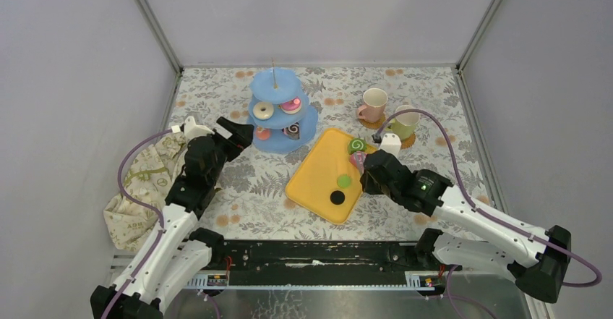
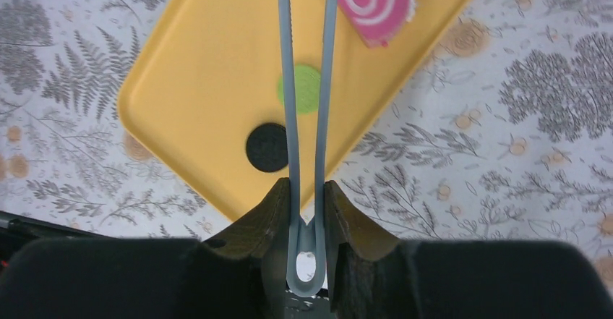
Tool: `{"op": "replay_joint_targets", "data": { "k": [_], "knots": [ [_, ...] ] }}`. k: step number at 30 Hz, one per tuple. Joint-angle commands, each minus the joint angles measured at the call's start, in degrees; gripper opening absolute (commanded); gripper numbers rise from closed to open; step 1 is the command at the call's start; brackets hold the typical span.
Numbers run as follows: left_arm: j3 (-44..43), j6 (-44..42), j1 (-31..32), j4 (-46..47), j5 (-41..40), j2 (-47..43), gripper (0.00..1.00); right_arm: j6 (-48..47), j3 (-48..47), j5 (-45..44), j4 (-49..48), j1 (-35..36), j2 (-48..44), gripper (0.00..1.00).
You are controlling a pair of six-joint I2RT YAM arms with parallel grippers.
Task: Serve the afternoon tea
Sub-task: Place the clamp on the tray.
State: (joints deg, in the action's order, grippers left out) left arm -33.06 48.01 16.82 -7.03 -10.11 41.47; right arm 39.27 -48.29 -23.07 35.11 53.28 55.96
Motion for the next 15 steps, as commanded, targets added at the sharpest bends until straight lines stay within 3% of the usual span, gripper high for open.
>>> {"op": "replay_joint_targets", "data": {
  "k": [1,15],
  "knots": [
    [0.6,0.5,-0.22,3.76,1.24,0.1,0.97,4.72,3.62,-3.91,3.87,0.38,-3.74,0.21],
    [-3.6,-1.13,5.01,2.1,-2.79,3.49,0.96,7.26,6.65,-2.99,8.35,0.45,-3.95,0.22]
  ]
}}
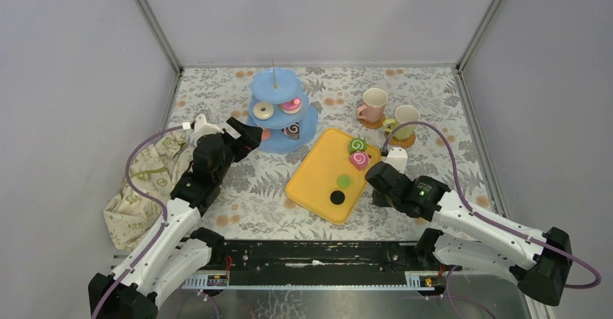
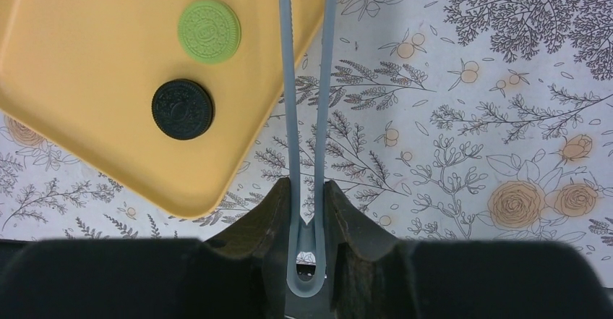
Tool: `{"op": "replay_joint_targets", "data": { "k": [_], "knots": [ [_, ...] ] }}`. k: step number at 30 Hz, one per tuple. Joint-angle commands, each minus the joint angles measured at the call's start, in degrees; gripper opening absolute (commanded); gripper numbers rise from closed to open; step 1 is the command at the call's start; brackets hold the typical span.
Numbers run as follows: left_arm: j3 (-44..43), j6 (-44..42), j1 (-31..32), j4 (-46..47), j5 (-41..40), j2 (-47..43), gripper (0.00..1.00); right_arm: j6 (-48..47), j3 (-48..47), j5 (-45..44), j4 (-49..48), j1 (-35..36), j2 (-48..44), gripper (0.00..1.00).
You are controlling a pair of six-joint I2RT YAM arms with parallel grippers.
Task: Serve the afternoon tea
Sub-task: Place the clamp on the tray.
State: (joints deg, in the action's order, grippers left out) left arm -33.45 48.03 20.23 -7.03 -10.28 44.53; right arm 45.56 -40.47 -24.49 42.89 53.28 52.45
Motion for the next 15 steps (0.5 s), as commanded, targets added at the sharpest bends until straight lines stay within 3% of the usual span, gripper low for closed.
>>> {"op": "replay_joint_targets", "data": {
  "k": [1,8,15],
  "knots": [
    [-3.41,-1.3,1.9,2.1,-2.82,0.55,0.96,0.59,-1.4,-1.08,0.61,0.43,0.01,0.22],
    [-3.63,-1.36,2.53,2.1,-3.63,0.27,0.96,-0.93,-0.36,3.01,-3.36,0.37,4.06,0.24],
    [-4.03,-2.15,2.58,2.39,-2.82,0.31,0.97,-1.66,-2.05,1.67,-5.12,0.44,10.08,0.28]
  ]
}}
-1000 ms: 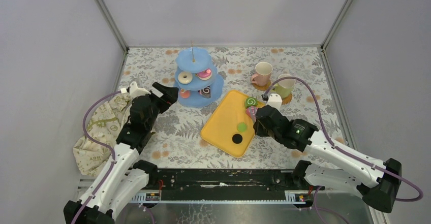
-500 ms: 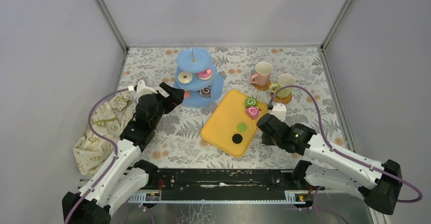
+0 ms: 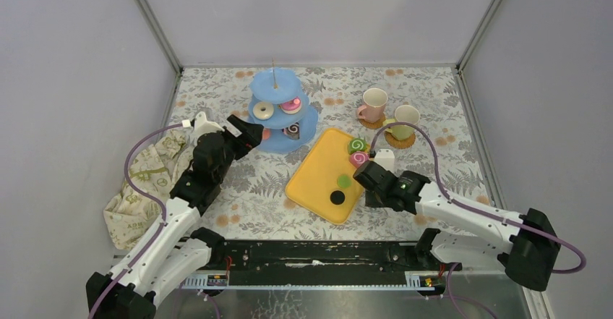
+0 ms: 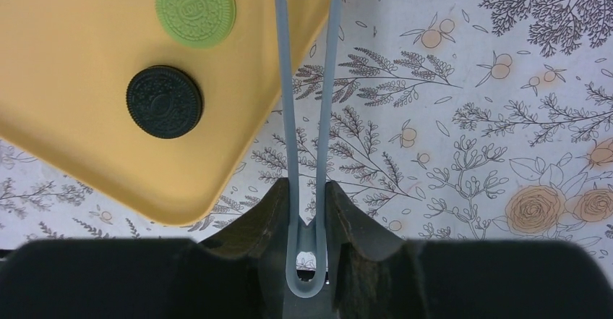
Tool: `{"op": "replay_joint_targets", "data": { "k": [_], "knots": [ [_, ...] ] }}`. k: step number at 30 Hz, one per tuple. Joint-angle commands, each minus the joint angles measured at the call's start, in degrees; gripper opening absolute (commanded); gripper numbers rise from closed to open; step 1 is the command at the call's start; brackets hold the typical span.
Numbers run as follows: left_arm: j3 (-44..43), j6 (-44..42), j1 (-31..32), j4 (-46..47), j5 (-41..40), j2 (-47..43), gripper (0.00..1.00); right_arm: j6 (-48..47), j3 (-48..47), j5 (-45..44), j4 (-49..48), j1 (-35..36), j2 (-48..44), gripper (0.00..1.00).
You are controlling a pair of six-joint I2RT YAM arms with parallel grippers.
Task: Serve the afternoon tea
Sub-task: Place the clamp on the tray.
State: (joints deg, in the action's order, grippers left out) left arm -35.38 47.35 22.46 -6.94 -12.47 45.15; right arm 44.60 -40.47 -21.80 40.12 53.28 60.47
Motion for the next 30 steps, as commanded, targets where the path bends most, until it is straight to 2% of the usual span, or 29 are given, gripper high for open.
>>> {"op": "replay_joint_targets", "data": {
  "k": [1,19,30],
  "knots": [
    [-2.19,-1.47,0.31,2.44,-0.3,-0.3,0.97,-0.59,-1.96,-1.28,-2.65,0.42,2.68,0.28],
    [-0.76,0.06,0.22,4.18,2.15,-0.63,0.97,-0.91,-4.07,-2.15,-8.68,-1.87,15.02,0.34],
    [-0.4,0.34,0.21,4.74,2.53,-0.19,0.97,-2.84,-7.34,-2.39,-10.09,-5.09,19.19,0.36]
  ]
}}
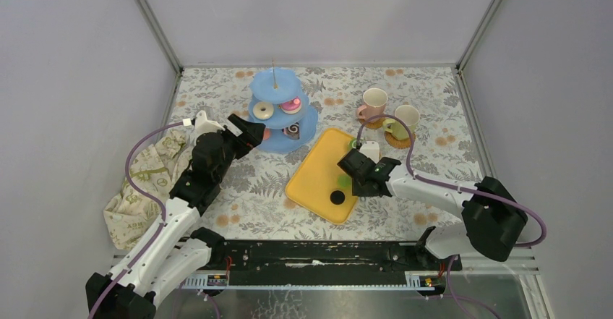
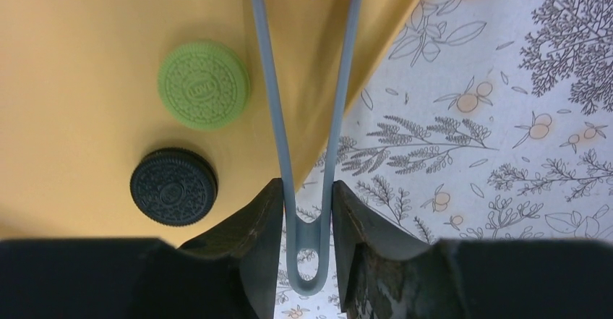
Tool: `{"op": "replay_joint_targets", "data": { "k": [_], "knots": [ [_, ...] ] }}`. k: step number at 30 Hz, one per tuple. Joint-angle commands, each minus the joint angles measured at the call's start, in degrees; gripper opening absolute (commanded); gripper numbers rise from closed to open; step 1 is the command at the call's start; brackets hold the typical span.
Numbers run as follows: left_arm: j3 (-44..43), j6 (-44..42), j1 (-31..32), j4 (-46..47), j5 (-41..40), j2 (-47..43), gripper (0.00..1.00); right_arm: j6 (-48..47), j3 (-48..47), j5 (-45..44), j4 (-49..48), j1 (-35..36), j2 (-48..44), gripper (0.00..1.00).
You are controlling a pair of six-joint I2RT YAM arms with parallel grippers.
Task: Serve the afternoon tea
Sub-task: Place the clamp on the tray.
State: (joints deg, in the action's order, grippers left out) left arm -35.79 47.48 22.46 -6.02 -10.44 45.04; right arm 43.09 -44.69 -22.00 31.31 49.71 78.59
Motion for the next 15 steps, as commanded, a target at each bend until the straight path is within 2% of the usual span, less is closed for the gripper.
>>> {"op": "replay_joint_targets", "data": {
  "k": [1,15],
  "knots": [
    [0.03,0.24,0.19,3.82,0.46,-0.1,0.97,-1.6,-3.39,-2.06,-1.63,-1.83,1.39,0.37],
    [0.11,0.17,0.22,4.34,0.64,0.88,0.97,-4.2,-4.27,-0.91,-4.35,-6.74,3.91,0.44]
  ]
}}
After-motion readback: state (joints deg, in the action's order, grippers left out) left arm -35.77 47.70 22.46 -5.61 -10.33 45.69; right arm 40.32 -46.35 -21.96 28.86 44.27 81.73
